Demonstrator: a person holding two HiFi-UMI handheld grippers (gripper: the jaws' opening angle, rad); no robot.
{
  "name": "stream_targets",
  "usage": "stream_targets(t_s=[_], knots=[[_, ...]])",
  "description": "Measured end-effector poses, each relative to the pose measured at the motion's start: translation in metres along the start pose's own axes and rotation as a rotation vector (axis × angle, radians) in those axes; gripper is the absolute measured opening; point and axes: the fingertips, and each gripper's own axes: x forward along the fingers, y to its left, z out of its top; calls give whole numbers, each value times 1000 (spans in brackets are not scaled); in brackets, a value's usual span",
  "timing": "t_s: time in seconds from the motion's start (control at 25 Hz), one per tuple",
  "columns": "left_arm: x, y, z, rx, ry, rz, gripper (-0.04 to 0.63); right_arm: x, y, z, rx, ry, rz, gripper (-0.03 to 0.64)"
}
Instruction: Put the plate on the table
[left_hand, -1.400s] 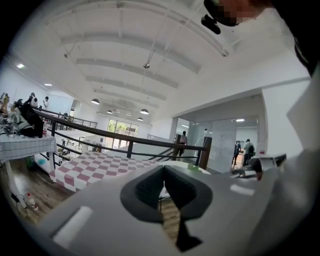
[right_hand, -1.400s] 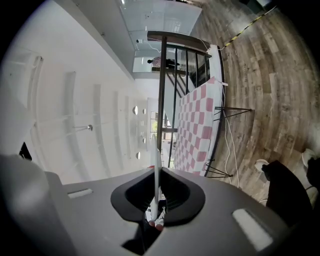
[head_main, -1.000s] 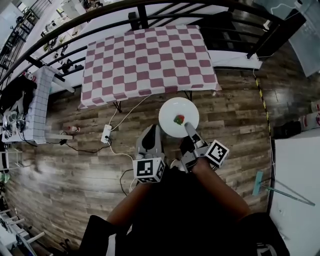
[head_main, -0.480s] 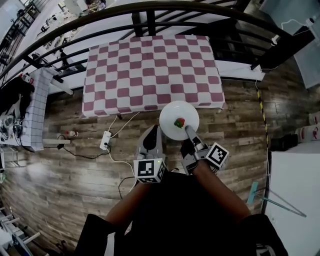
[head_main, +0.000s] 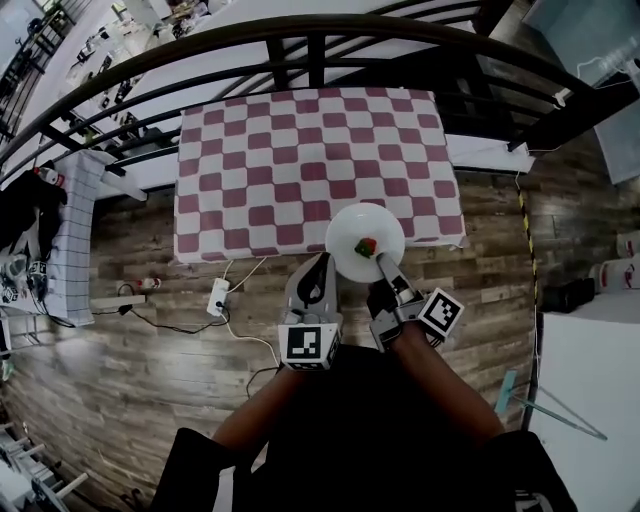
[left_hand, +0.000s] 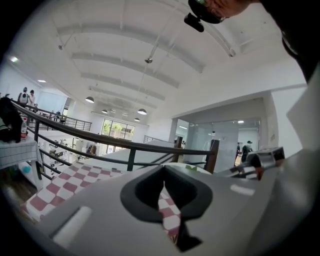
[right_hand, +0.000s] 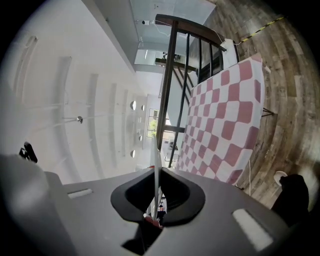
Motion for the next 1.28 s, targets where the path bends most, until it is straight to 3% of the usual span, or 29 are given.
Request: stream_targets(t_s=[0.2,0.52,0.68,0.96,1.12,1.2,1.28], knots=[[23,35,11,2,-2,-16,11,40,4,2,-49,-7,-31,17],[71,78,22,11,12,-61,11,97,17,5,16,-16,-21,17],[85,86,25,97,15,-100,11,114,15,8,22,-33,-28,17],[102,103,18,-1,26,-73,11,136,6,23,-14,-9,-35,17],[125,113,12,-8,25,-45,11,157,-10,36,-35,37,-45,17],[136,118,2,-66,33,-26,11,168,-17,44,-21,58,-42,17],[145,122,-4,-73,38,-7,11,176,-23,53,-2,70,-35,17]])
